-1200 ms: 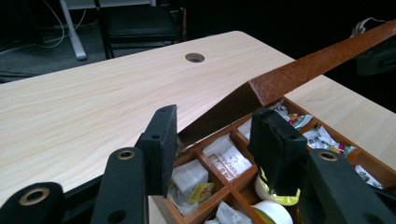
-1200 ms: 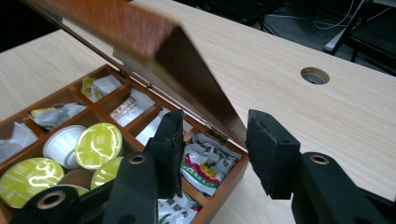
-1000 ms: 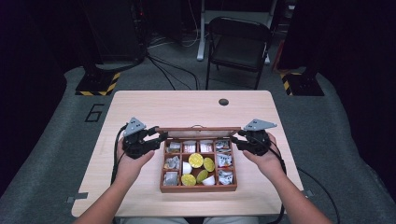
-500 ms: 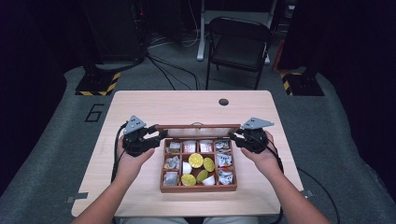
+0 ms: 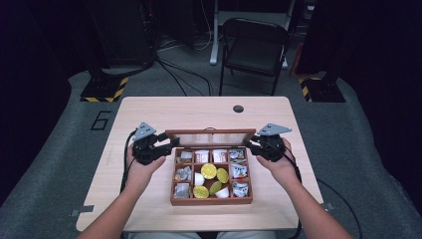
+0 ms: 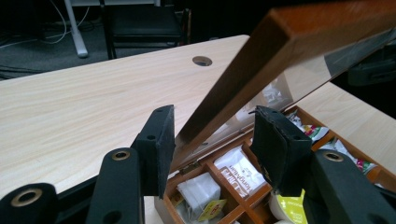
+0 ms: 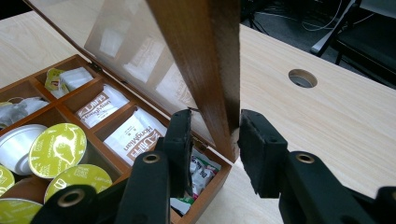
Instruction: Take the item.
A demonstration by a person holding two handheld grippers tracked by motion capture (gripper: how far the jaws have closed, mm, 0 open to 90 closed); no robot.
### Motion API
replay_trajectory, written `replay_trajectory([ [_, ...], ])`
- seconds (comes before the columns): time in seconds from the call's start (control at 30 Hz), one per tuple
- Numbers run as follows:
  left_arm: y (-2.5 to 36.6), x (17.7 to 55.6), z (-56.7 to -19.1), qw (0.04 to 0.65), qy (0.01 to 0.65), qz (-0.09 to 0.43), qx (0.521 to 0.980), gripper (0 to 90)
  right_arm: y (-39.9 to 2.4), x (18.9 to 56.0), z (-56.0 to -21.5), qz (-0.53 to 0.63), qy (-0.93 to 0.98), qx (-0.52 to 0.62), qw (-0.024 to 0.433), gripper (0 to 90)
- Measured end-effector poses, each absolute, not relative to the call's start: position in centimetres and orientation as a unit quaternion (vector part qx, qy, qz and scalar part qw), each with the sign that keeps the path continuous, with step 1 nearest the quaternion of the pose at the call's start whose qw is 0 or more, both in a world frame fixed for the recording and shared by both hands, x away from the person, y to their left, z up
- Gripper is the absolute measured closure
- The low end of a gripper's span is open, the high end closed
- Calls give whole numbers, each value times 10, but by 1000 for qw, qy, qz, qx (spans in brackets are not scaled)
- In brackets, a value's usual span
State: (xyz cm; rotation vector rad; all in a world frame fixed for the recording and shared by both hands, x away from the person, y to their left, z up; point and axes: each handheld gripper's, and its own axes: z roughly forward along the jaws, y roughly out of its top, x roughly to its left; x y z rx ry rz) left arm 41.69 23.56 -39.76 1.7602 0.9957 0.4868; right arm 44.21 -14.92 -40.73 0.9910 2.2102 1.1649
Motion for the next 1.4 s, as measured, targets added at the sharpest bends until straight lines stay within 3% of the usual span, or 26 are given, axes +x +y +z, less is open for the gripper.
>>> replay_trajectory([
  [0.6,235,432,-427,493,441,188,726,510,-148,446,-405,421,801,359,227,648],
  [1.1,233,435,-429,488,437,208,726,586,-149,448,-406,425,799,362,223,648],
  [1.4,233,438,-430,489,440,205,725,589,-151,452,-406,439,792,368,211,618],
])
